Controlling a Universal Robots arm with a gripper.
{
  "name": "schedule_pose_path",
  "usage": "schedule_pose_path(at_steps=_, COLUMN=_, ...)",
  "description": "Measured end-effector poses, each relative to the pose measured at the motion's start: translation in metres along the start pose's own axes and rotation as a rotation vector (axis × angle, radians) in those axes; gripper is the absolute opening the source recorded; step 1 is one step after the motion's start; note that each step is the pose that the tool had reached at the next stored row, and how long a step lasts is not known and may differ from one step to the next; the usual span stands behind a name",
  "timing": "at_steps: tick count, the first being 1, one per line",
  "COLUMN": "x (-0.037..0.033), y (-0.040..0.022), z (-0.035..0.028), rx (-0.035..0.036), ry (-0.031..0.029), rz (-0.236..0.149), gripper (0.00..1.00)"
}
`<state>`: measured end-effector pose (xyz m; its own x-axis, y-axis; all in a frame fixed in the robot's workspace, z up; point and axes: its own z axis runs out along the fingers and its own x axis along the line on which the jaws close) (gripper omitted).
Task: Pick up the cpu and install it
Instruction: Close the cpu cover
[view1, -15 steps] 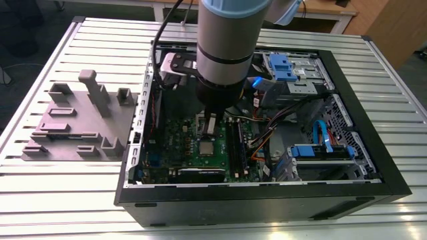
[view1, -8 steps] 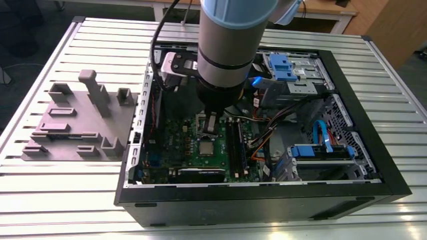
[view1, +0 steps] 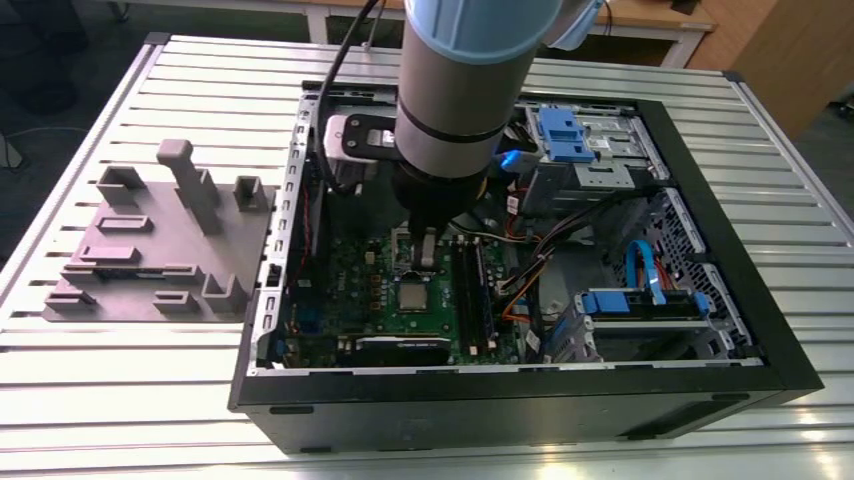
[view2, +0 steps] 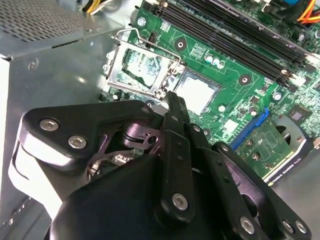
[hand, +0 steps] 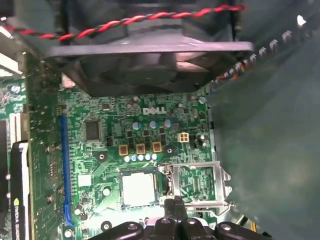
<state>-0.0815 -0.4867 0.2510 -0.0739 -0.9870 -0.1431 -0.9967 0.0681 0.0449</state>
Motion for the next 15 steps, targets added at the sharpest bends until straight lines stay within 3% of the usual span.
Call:
schedule_pose_path(at_steps=3, x=-0.0001, y=-0.0012, z=0.0006, rx=-0.0002, ry=-0.0013, rz=0.006, gripper=0.11)
schedule_pose_path(at_steps=6, x=-0.0004, y=-0.0013, z=0.0010, rx=0.0043, ry=-0.0026, rz=0.038, gripper=0.11)
schedule_pose_path(at_steps=15, x=-0.0002, y=-0.0013, z=0.0030, rx=0.0258, ry=-0.0091, rz=0.185, gripper=0.11)
